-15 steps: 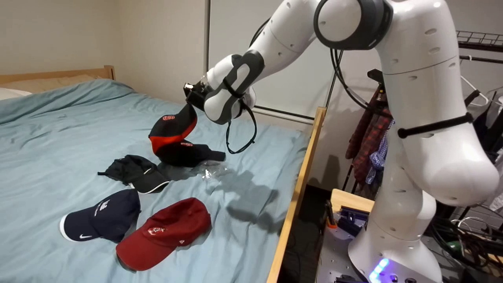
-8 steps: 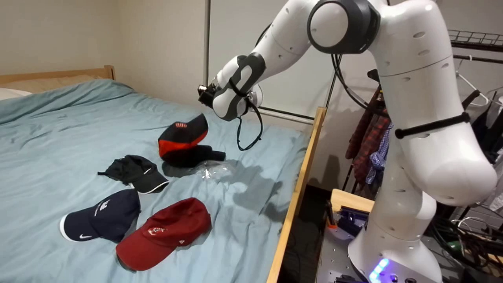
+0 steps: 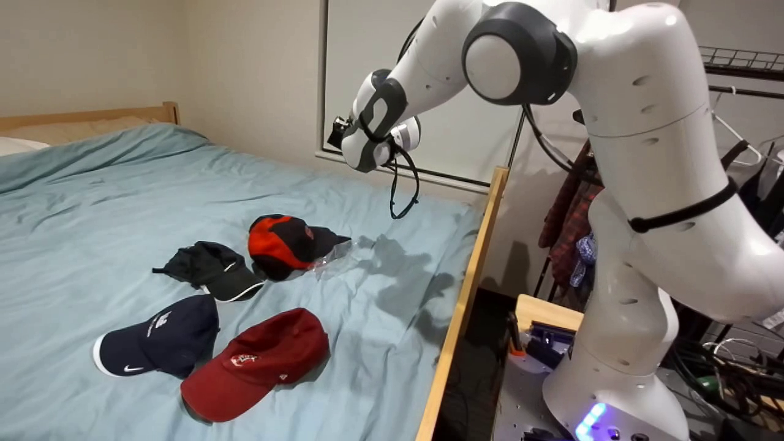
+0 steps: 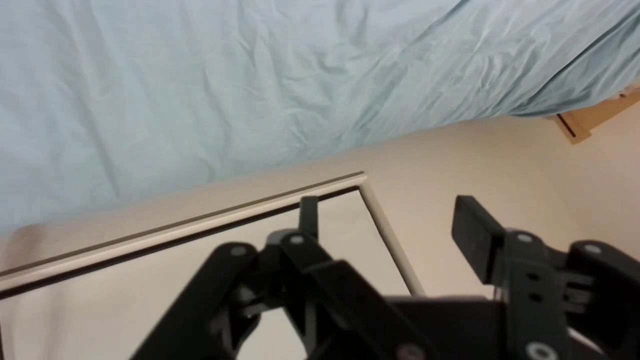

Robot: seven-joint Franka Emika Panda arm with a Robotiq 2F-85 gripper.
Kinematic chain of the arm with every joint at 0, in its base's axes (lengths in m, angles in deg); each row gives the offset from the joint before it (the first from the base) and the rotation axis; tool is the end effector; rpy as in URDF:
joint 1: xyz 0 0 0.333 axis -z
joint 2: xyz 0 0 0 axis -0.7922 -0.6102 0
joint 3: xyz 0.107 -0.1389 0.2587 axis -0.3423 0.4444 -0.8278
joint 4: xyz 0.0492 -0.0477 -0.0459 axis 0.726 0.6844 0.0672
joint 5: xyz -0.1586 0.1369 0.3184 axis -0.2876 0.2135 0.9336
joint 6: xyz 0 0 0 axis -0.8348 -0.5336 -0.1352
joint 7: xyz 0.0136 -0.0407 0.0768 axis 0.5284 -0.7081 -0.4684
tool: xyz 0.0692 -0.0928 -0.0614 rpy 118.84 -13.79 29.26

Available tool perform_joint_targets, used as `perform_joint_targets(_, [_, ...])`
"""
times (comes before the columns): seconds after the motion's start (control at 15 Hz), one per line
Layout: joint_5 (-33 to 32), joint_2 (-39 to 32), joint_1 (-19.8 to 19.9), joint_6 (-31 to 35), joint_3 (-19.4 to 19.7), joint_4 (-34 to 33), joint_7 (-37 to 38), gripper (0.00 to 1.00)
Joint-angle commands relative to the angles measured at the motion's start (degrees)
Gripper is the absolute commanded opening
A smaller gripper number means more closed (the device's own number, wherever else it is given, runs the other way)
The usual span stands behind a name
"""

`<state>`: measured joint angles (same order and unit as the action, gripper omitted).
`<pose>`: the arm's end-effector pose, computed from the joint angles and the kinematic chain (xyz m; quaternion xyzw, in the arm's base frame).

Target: Put the black and red cap on the black cap to the far right

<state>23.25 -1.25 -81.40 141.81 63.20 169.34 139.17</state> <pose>0.6136 -0.2507 0.3641 0.6962 -0.5538 0.4527 0.0614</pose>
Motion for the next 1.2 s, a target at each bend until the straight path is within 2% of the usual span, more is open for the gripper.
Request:
perform_joint_targets(0.0, [0.9, -1.9, -10.6, -3.4, 10.1, 2.4, 2.3, 0.98])
perform_joint_targets(0.2, [-2.1, 3.3, -17.4, -6.7, 12.1, 5.2, -1.3, 1.00])
perform_joint_targets(0.47, [-5.6, 10.7, -25.5, -8.9, 11.2, 8.9, -5.7, 1.00])
perform_joint_targets(0.87, [-8.9, 16.7, -39.3, -22.5, 14.0, 13.2, -5.9, 1.00])
perform_joint_targets(1.0, [-8.3, 18.2, -42.3, -27.4, 13.4, 14.4, -4.8, 1.00])
perform_joint_targets(1.13, [-10.4, 21.7, -41.1, -29.5, 9.1, 15.7, -4.8, 1.00])
